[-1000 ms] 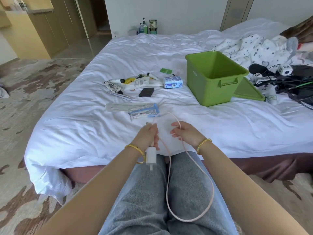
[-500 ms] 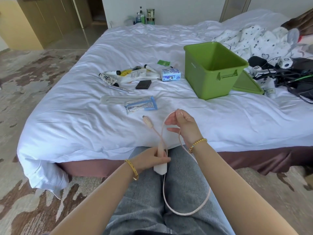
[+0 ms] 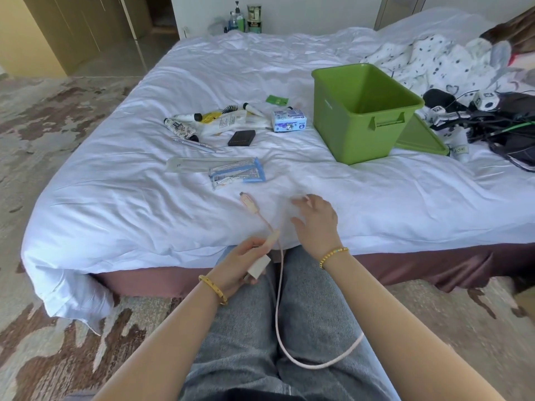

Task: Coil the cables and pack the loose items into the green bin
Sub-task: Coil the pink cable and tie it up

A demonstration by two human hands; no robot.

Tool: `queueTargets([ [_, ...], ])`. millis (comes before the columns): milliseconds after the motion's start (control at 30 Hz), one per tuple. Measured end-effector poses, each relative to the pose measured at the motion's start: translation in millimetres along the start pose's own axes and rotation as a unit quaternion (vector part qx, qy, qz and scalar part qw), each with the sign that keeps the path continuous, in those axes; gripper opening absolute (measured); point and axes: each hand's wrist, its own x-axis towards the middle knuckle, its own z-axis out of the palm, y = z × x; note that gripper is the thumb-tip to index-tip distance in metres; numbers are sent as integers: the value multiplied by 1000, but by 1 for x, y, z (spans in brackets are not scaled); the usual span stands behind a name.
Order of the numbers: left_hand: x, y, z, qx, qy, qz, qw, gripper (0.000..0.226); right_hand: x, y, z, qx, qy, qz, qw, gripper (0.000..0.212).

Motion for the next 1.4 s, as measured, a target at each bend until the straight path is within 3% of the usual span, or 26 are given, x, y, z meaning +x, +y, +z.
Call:
queueTargets([
  [100, -1, -4, -5, -69, 4, 6, 998, 9, -2, -5, 2, 80, -65, 16, 995, 28],
  [200, 0, -8, -9, -69, -17, 6, 997, 24, -11, -7, 6, 176, -25, 55, 983, 17],
  [300, 3, -7, -8, -89, 15, -5, 996, 18, -14, -6, 8, 96, -37, 81, 991, 36],
  [433, 7, 0, -3, -87, 94, 40, 991, 14, -13, -5, -3, -123, -173, 13, 977, 47],
  [533, 9, 4, 4, 44, 150, 68, 985, 21, -9, -13, -13, -173, -253, -53, 950, 39],
  [633, 9, 7, 13, 219, 149, 123, 956, 23, -9, -26, -20, -143, -319, -89, 933, 28],
  [733, 6, -4, 19, 428, 68, 170, 885, 27, -10, -39, -23, -115, -359, -117, 919, 19],
  [867, 0, -13, 27, 494, -8, 179, 851, 41, -10, -48, -25, -15, -390, -95, 916, 15],
  [933, -2, -10, 31, 478, -6, 177, 860, 31, -9, -46, -26, 53, -374, -70, 923, 10],
  [1000, -5, -8, 30, 405, 23, 144, 903, 41, -9, -41, -27, 128, -357, -43, 924, 14],
  [1100, -1, -10, 20, 295, 39, 90, 950, 15, -7, -33, -25, 218, -302, -5, 928, 25],
  [1233, 4, -4, 13, 183, 90, 76, 976, 37, -5, -20, -14, 250, -214, 29, 944, 14],
  [1300, 5, -1, 11, 124, 112, 72, 983, 36, -7, -15, -8, 285, -194, 51, 937, 5],
  [1400, 6, 0, 8, 44, 116, 81, 989, 25, -11, -8, 1, 323, -212, 93, 918, 16],
])
